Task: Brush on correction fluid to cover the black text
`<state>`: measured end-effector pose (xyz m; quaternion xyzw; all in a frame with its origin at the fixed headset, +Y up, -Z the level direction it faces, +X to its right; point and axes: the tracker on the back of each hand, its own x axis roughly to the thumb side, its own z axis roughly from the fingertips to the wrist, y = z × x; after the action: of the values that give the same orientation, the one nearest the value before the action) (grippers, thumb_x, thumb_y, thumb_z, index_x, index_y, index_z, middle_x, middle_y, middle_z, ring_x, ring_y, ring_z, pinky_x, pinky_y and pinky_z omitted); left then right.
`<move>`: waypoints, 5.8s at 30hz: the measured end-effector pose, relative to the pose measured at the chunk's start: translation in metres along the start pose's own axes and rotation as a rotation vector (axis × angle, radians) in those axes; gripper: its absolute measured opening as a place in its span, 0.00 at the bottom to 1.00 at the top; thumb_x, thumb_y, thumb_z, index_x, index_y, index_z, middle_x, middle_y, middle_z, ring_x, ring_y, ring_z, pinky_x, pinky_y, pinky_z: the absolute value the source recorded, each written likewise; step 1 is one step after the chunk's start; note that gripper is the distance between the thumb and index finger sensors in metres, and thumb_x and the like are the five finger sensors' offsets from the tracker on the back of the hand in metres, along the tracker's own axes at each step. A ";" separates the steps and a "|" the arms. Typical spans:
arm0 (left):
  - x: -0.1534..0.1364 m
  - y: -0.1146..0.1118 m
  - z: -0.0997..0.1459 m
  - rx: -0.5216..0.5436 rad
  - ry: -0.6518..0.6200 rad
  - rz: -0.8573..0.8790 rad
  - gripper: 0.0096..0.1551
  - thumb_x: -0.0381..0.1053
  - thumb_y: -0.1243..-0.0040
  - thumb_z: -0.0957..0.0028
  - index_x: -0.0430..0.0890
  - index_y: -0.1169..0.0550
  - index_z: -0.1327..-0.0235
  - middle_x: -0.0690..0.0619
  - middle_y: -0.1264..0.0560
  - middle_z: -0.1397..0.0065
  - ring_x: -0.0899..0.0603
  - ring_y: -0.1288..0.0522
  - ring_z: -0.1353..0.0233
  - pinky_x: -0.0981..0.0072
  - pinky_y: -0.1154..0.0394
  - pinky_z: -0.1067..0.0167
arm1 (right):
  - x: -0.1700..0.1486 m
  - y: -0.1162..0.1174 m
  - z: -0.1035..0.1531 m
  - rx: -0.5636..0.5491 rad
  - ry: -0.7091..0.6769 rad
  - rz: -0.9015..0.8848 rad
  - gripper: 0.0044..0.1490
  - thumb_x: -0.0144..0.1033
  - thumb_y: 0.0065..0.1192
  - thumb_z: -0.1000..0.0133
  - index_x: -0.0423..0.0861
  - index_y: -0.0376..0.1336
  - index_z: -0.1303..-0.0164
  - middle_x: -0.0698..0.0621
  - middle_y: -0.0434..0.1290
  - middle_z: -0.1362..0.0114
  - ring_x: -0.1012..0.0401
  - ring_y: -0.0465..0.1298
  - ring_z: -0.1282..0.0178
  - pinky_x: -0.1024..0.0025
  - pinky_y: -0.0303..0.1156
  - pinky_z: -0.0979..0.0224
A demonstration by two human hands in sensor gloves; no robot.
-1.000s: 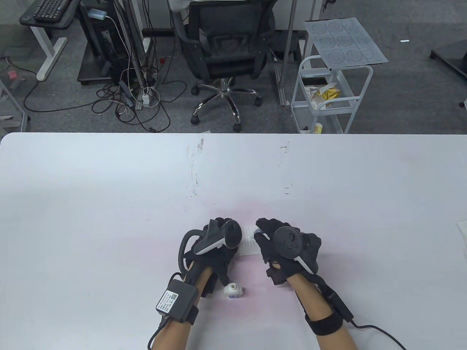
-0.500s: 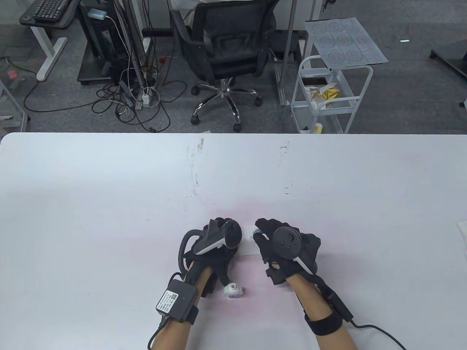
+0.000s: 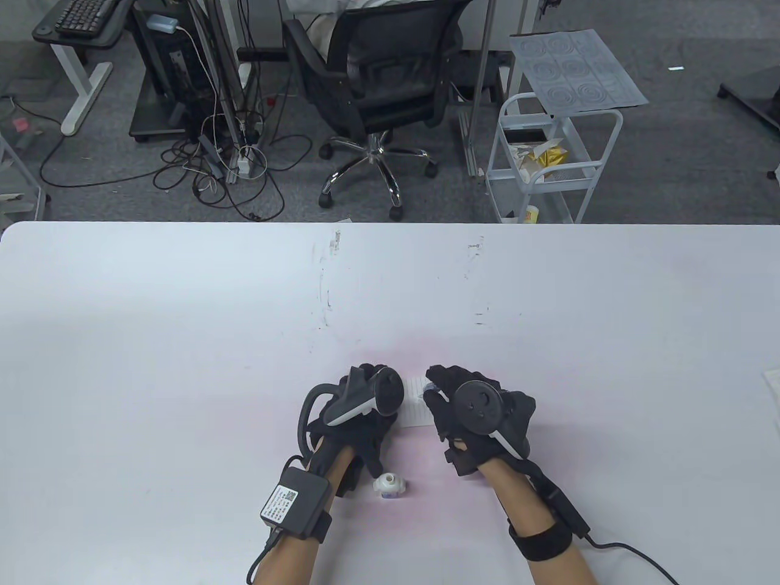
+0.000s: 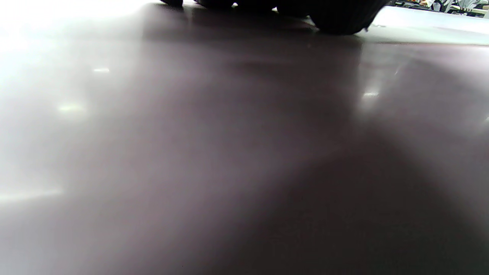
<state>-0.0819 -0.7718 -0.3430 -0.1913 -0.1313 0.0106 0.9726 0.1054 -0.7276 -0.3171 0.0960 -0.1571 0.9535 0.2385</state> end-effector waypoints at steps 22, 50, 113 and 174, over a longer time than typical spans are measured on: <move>0.000 0.000 0.000 -0.003 -0.001 0.003 0.34 0.60 0.51 0.47 0.62 0.44 0.27 0.59 0.51 0.16 0.47 0.51 0.13 0.53 0.48 0.16 | -0.001 0.004 0.001 0.027 0.004 0.055 0.29 0.47 0.75 0.59 0.49 0.74 0.49 0.48 0.80 0.47 0.49 0.85 0.52 0.46 0.74 0.40; 0.000 0.000 0.000 -0.003 -0.001 0.003 0.34 0.59 0.51 0.47 0.62 0.44 0.27 0.59 0.52 0.16 0.47 0.51 0.13 0.53 0.48 0.16 | 0.000 0.002 0.002 0.056 0.008 0.055 0.29 0.48 0.75 0.60 0.49 0.75 0.51 0.48 0.81 0.48 0.49 0.86 0.54 0.46 0.75 0.41; -0.001 -0.001 0.000 -0.004 -0.001 0.003 0.34 0.60 0.51 0.47 0.62 0.44 0.27 0.60 0.52 0.16 0.47 0.51 0.13 0.53 0.48 0.16 | -0.012 0.003 0.001 -0.010 0.106 -0.051 0.29 0.49 0.75 0.59 0.48 0.74 0.50 0.48 0.81 0.48 0.49 0.86 0.55 0.46 0.75 0.42; -0.038 0.048 0.078 0.422 -0.038 0.078 0.41 0.65 0.47 0.53 0.60 0.40 0.24 0.54 0.46 0.14 0.40 0.45 0.14 0.42 0.43 0.21 | -0.005 -0.069 0.034 -0.166 0.032 -0.129 0.30 0.50 0.75 0.59 0.48 0.75 0.50 0.48 0.81 0.49 0.50 0.86 0.55 0.46 0.75 0.42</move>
<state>-0.1371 -0.7013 -0.3010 0.0121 -0.1372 0.0789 0.9873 0.1471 -0.6833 -0.2693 0.0707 -0.2252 0.9212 0.3092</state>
